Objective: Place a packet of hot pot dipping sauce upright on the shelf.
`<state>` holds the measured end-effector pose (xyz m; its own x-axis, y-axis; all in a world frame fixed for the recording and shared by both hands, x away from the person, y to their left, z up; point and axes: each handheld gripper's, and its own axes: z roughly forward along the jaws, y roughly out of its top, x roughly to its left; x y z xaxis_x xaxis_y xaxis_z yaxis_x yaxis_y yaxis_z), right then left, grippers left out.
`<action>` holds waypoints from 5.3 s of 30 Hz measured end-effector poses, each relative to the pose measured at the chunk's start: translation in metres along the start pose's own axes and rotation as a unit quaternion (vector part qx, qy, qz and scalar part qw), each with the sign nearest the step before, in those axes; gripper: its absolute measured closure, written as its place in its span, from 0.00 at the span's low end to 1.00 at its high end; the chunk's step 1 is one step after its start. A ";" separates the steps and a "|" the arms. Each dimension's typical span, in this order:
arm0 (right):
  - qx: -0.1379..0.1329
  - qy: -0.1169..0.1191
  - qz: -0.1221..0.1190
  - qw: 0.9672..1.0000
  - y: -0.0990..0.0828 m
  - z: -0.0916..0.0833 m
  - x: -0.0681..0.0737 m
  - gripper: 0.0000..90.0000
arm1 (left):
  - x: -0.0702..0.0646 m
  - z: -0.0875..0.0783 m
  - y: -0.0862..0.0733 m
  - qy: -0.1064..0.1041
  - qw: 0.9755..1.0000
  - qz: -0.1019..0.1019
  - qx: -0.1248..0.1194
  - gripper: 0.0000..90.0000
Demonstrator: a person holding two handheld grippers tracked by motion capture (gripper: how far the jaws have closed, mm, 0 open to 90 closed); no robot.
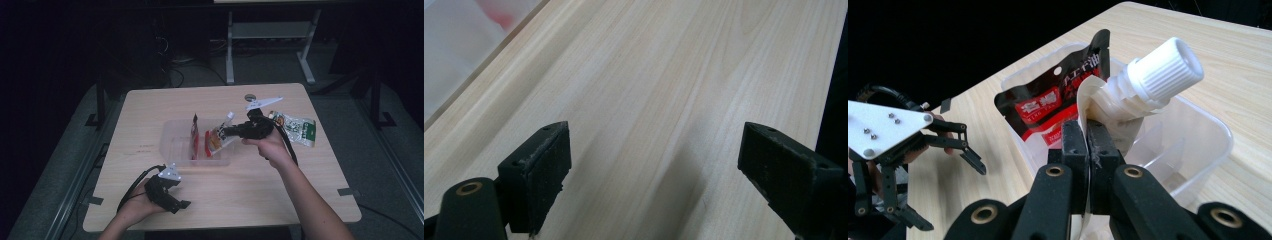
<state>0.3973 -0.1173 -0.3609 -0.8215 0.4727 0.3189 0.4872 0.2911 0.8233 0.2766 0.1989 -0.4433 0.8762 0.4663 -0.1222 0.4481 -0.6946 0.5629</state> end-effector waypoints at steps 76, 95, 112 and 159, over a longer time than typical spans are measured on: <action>0.028 -0.057 -0.061 0.996 -0.025 -0.024 0.030 0.17 | -0.002 0.001 0.000 -0.004 1.000 0.009 0.001 0.15; 0.056 -0.093 -0.037 0.993 -0.082 -0.057 0.011 0.18 | -0.003 0.001 0.001 -0.003 1.000 0.015 0.005 0.15; 0.037 -0.217 0.053 0.974 -0.068 -0.077 -0.065 0.62 | -0.003 0.001 0.002 -0.001 1.000 0.015 -0.004 0.15; 0.085 -0.311 0.100 0.941 -0.094 -0.042 -0.164 1.00 | -0.008 0.002 0.004 -0.004 1.000 0.011 -0.015 0.16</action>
<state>0.4738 -0.2573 -0.4702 -0.4021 0.9122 0.0786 0.6972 0.2494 0.6721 0.2721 0.1914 -0.4422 0.8874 0.4461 -0.1158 0.4229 -0.6882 0.5896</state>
